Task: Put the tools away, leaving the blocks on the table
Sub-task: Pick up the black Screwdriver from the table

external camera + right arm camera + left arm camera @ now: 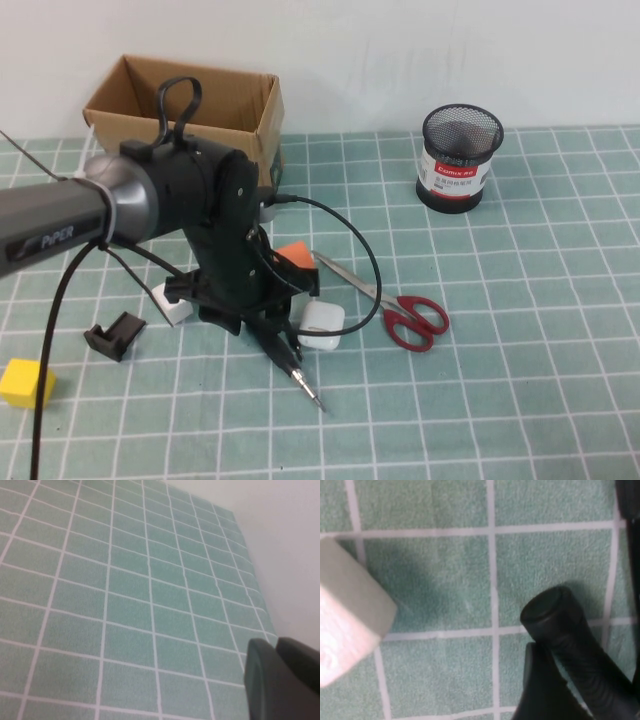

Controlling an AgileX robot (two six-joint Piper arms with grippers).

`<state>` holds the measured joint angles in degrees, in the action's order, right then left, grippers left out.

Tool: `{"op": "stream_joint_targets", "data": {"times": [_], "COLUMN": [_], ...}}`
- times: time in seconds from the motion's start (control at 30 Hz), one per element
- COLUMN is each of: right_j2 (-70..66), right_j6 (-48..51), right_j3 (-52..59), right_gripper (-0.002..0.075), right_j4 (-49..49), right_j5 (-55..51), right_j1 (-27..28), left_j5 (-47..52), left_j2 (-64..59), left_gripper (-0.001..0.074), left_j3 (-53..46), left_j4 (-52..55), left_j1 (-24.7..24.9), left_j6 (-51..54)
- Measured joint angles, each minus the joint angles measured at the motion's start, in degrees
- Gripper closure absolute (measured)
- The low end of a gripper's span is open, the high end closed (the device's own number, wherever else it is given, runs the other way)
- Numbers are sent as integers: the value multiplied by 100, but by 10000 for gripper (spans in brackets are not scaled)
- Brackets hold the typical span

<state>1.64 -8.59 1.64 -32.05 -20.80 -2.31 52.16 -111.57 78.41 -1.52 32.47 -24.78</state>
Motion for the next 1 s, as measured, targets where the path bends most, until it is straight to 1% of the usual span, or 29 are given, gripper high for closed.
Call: {"op": "stream_joint_targets", "data": {"times": [0.17,0.37,0.6,0.7,0.83,1.0], "right_j2": [0,0,0,0,0,0], "right_j6": [0,0,0,0,0,0], "right_j3": [0,0,0,0,0,0], "right_gripper": [734,734,734,734,734,734], "right_j4": [0,0,0,0,0,0], "right_j5": [0,0,0,0,0,0], "right_j1": [0,0,0,0,0,0], "left_j5": [13,3,66,90,115,115], "left_j2": [0,0,0,-10,-22,-31], "left_gripper": [410,438,447,486,592,601], "left_j3": [0,0,0,0,0,4], "left_j4": [26,-95,-154,-184,-291,-320], "left_j1": [0,0,0,0,0,0], "left_j6": [53,67,226,503,778,967]}}
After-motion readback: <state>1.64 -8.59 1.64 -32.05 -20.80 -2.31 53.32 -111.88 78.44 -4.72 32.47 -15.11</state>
